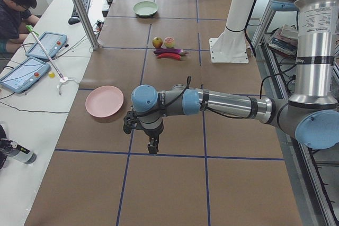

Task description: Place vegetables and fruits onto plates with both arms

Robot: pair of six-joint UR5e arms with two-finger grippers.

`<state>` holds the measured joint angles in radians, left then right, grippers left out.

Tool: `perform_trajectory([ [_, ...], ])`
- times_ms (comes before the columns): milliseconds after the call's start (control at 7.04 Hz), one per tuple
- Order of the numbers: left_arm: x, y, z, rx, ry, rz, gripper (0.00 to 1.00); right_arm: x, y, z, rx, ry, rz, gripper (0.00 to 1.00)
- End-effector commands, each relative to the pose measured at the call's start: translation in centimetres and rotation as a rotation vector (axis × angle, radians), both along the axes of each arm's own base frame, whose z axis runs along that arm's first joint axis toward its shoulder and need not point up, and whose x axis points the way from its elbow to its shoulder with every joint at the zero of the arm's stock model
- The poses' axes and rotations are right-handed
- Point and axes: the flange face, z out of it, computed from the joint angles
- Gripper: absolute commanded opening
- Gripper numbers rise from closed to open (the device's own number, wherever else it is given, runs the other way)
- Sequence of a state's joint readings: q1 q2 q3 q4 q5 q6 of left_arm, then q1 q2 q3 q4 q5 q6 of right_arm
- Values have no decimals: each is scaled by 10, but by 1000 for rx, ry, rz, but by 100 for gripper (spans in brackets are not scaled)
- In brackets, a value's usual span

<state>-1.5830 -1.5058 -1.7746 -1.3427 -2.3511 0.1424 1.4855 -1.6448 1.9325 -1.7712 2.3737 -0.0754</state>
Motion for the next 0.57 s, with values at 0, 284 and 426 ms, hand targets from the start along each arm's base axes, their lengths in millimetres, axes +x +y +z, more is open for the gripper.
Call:
perform_trajectory([
  [0,0,-1,0,11,0,-2,100,-82,-62,-94,193,-33,-147,100],
  [284,1,-2,3,16,0,-2,100,-204,-83,-207,192,-100,-165,100],
  [426,0,-2,4,13,0,-3,100,-273,-74,-263,140,-106,-121,100],
])
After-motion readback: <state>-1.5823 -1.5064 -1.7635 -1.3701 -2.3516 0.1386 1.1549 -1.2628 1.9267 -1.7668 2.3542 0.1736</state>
